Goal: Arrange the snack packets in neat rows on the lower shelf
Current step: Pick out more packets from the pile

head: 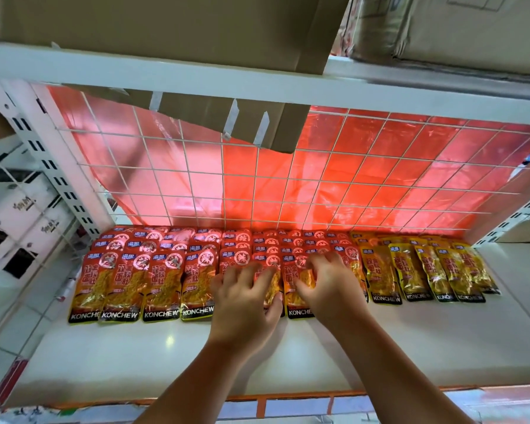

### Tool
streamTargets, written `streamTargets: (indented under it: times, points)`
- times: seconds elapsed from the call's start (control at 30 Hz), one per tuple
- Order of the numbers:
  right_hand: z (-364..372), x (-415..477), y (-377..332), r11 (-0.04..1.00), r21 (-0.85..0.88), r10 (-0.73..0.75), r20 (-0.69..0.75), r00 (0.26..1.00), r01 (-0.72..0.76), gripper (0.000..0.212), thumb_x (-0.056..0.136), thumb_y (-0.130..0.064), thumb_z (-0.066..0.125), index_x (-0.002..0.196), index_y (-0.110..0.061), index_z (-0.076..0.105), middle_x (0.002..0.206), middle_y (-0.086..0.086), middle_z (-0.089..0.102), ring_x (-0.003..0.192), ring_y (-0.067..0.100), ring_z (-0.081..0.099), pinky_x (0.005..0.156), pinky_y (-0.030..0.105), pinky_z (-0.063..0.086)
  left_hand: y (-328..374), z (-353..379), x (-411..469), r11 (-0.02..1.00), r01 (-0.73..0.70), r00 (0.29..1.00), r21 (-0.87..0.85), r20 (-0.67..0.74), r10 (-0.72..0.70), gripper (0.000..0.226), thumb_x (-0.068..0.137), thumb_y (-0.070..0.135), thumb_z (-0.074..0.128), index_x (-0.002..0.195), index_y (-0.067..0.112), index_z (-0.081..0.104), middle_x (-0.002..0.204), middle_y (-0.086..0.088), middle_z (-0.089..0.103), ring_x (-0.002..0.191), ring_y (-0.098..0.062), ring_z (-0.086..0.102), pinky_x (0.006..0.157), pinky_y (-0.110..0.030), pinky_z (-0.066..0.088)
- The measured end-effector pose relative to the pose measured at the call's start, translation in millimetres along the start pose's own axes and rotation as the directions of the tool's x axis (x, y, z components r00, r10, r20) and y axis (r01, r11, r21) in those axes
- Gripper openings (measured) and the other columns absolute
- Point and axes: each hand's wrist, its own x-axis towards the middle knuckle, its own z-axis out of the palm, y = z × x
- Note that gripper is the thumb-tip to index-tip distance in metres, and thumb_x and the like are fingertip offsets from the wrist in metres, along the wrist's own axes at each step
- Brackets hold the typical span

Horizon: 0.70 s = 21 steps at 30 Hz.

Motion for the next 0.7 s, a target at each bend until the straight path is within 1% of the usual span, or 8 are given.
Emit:
streamTargets:
  times: [0.07,0.17,0.23,0.3,0.4,0.47,0.6,0.7]
  points:
    - [-3,-1,3,1.000,0.008,-0.021,-0.021,1.000,0.021,0.045,0.085,-0.046,0.071,0.119,-0.017,0.063,0.112,0.003,0.058,0.093,0.023,0.061,0.080,0.033,0.054,3,-4,1,1.000,0.019,1.000,-0.004,-0.004,-0.019,0.051,0.089,0.050,0.052,0.135,0.031,0.062,0.129,0.003,0.064,0.120,-0.028,0.052,0.097,-0.052,0.042]
    - [-12,-4,9,0.998,0.035,-0.051,-0.082,0.995,0.054,0.038,0.083,-0.041,0.072,0.111,-0.017,0.066,0.102,0.005,0.060,0.087,0.027,0.061,0.073,0.035,0.053,18,-14,12,1.000,0.030,0.999,0.000,-0.022,-0.030,0.051,0.089,0.050,0.052,0.134,0.029,0.063,0.128,0.000,0.066,0.119,-0.030,0.056,0.096,-0.056,0.044]
    - [-22,-4,11,0.998,0.031,-0.047,-0.089,0.995,0.050,0.035,0.083,-0.040,0.071,0.109,-0.017,0.065,0.100,0.005,0.058,0.087,0.027,0.060,0.074,0.036,0.053,29,-23,24,0.999,0.028,0.998,-0.035,-0.052,-0.030,0.049,0.091,0.049,0.052,0.134,0.030,0.063,0.129,0.000,0.064,0.121,-0.028,0.054,0.099,-0.054,0.038]
    - [-37,-6,15,0.998,0.031,-0.054,-0.086,0.995,0.057,0.035,0.084,-0.043,0.067,0.109,-0.019,0.063,0.103,0.002,0.056,0.092,0.024,0.058,0.077,0.035,0.051,42,-33,36,0.997,-0.024,0.997,-0.071,-0.077,0.018,0.048,0.093,0.051,0.049,0.135,0.031,0.061,0.129,0.004,0.060,0.122,-0.026,0.051,0.100,-0.049,0.032]
    - [-65,-12,25,0.992,0.071,-0.092,-0.112,0.989,0.101,0.032,0.086,-0.042,0.067,0.111,-0.023,0.061,0.107,-0.002,0.053,0.096,0.021,0.056,0.078,0.033,0.047,66,-46,51,0.987,-0.150,0.977,-0.054,-0.158,0.140,0.048,0.094,0.049,0.052,0.134,0.026,0.062,0.125,0.004,0.060,0.115,-0.028,0.054,0.092,-0.048,0.040]
    - [-88,-18,35,0.984,0.093,-0.136,-0.144,0.980,0.150,0.031,0.086,-0.038,0.069,0.111,-0.021,0.062,0.110,0.001,0.055,0.095,0.024,0.059,0.080,0.037,0.050,88,-55,59,0.977,-0.207,0.959,-0.043,-0.208,0.194,0.047,0.092,0.046,0.057,0.133,0.024,0.063,0.123,0.001,0.063,0.112,-0.030,0.057,0.088,-0.049,0.042]
    - [-145,-29,58,0.969,0.096,-0.197,-0.266,0.944,0.229,0.032,0.080,-0.034,0.068,0.108,-0.019,0.064,0.111,0.006,0.059,0.100,0.031,0.061,0.085,0.043,0.052,146,-74,75,0.961,-0.275,0.927,-0.040,-0.276,0.254,0.049,0.089,0.044,0.058,0.133,0.023,0.065,0.125,0.000,0.064,0.114,-0.031,0.057,0.089,-0.047,0.042]
    - [-202,-44,79,0.961,0.087,-0.214,-0.375,0.902,0.264,0.030,0.082,-0.026,0.075,0.108,-0.016,0.065,0.111,0.007,0.060,0.101,0.031,0.061,0.088,0.039,0.050,201,-91,83,0.944,-0.327,0.893,-0.049,-0.342,0.292,0.048,0.088,0.043,0.059,0.133,0.025,0.066,0.124,0.002,0.066,0.115,-0.030,0.058,0.092,-0.047,0.042]
